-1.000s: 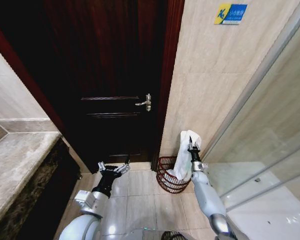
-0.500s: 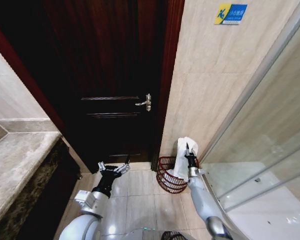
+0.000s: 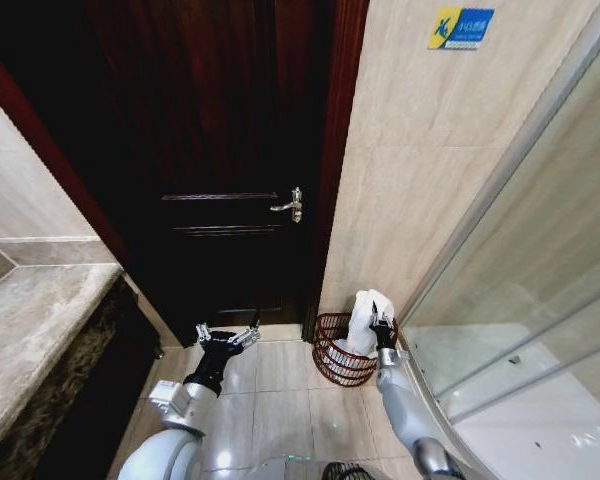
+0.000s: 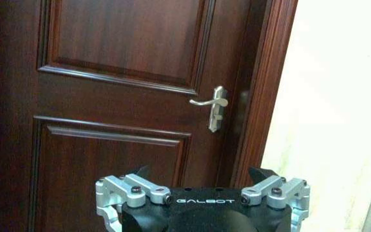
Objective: Discard the used towel into the hamper.
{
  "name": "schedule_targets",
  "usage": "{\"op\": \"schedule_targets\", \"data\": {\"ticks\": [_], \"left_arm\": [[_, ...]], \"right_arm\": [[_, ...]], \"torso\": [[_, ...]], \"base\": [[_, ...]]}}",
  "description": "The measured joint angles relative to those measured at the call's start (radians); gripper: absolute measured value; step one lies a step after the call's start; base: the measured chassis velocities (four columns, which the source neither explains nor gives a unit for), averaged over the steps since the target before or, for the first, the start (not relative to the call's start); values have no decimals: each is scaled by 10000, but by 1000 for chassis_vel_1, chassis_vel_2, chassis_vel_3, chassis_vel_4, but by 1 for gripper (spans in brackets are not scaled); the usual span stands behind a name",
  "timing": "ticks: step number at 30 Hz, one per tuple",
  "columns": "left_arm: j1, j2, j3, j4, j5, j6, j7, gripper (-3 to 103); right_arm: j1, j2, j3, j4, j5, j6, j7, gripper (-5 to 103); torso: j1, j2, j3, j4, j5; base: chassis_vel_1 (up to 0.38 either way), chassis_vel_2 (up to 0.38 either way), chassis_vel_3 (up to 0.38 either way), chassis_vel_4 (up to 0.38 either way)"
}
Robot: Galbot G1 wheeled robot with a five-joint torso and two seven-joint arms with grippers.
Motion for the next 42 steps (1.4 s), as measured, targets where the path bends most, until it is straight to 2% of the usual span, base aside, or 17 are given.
{"op": "schedule_targets", "data": {"ticks": [13,19,35,42], "left_arm": [[0,0,0,0,0,0,0,100],[0,0,0,0,0,0,0,100],[0,1,0,0,0,0,0,100],[0,0,0,0,0,0,0,100]], "right_arm": [[-281,91,113,-642,-539,0,-9,13],[-163,57,520,-1175,-1530,0,186,13],[390,112,1067,-2200,-2680,-4,275,13],[383,84,1119,-2209,-3260,-700,372,13]], "torso": [[0,0,0,0,0],[0,0,0,0,0],[0,0,0,0,0],[0,0,0,0,0]], "base": [[0,0,0,0],[0,0,0,0],[0,0,0,0],[0,0,0,0]]}}
